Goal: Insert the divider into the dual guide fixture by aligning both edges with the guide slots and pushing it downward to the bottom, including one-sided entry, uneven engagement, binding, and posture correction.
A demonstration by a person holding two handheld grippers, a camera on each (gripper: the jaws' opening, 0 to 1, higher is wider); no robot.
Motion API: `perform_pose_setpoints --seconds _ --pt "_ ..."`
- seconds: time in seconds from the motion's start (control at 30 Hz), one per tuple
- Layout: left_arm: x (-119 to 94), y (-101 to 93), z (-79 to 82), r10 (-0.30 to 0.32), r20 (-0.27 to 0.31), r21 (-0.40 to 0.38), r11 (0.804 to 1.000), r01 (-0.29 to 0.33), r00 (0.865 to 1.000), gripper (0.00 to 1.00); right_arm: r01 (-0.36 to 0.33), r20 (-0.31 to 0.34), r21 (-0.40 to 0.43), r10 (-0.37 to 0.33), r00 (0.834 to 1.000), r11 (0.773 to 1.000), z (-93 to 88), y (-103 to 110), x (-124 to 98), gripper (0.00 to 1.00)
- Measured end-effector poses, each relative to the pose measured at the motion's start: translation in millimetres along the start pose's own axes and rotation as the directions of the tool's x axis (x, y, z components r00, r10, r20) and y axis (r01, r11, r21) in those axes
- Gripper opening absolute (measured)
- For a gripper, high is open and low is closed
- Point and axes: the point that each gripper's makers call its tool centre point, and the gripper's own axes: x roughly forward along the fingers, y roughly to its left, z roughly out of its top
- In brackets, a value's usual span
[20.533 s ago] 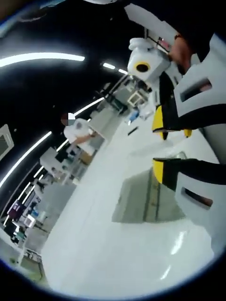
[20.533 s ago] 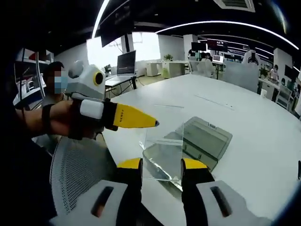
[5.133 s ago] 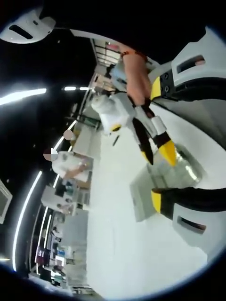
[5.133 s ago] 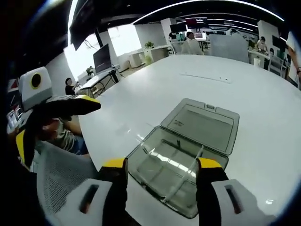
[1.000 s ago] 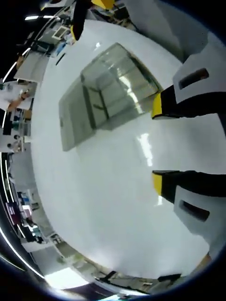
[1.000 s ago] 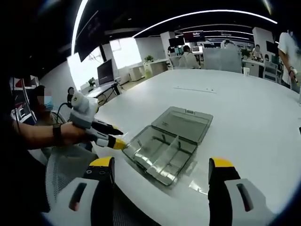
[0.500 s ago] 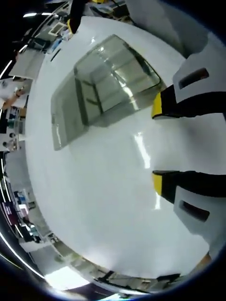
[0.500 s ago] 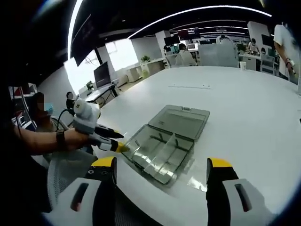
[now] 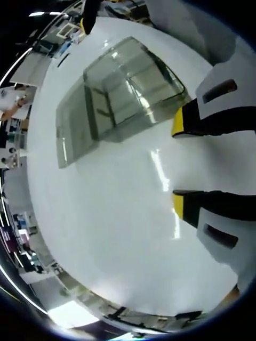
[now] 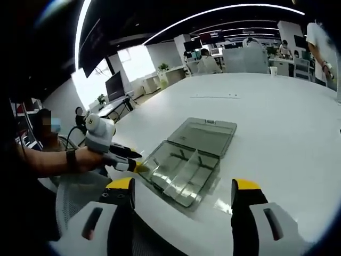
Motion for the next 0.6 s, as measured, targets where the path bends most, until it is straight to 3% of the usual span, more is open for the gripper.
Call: perform_pose_setpoints --seconds 0.6 --pt "-3.8 2.4 1.9 0.01 0.018 -0.002 1.0 -0.01 1.0 0.31 -0.003 -0.001 -0.003 0.003 1.0 1.0 2.4 1.7 0.7 0.69"
